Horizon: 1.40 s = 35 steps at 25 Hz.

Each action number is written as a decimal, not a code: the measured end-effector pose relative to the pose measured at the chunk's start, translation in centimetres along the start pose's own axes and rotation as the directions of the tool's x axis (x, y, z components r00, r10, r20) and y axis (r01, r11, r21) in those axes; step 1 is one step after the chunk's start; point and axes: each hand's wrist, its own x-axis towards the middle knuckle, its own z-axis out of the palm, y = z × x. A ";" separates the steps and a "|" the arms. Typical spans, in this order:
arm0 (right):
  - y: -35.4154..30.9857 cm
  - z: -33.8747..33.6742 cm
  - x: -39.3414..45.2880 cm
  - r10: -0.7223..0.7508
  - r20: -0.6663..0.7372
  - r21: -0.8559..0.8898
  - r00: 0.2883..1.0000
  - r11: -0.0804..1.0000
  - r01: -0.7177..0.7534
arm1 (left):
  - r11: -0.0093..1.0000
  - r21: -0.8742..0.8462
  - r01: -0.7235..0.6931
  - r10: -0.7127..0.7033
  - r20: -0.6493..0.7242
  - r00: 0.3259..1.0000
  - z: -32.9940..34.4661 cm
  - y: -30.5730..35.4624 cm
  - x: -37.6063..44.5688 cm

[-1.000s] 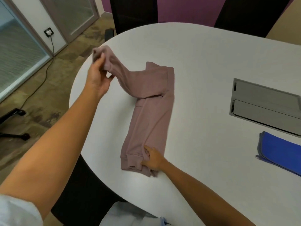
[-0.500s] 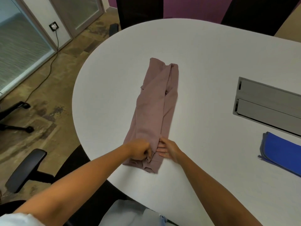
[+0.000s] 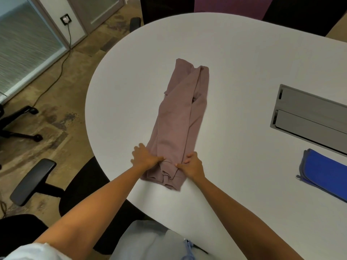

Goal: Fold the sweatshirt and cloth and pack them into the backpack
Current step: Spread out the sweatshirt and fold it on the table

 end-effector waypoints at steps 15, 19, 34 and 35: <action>8.7 -3.0 -3.9 -0.556 0.567 -0.509 0.608 0.344 0.789 | 0.634 -0.596 0.493 -0.044 0.608 0.792 7.3 0.2 -5.8; 10.5 -5.0 -4.5 -0.586 0.506 -0.585 0.634 0.307 0.751 | 0.569 -0.608 0.553 0.031 0.688 0.725 8.5 1.2 -7.7; 8.5 -17.3 -6.4 -0.349 0.687 -0.607 0.638 0.208 0.767 | 0.726 -0.016 -0.687 0.680 -0.128 0.722 12.4 5.7 -9.9; 7.7 -18.0 -6.6 -0.329 0.689 -0.614 0.646 0.209 0.761 | 0.661 -0.001 -0.750 0.750 -0.043 0.660 13.0 6.1 -10.0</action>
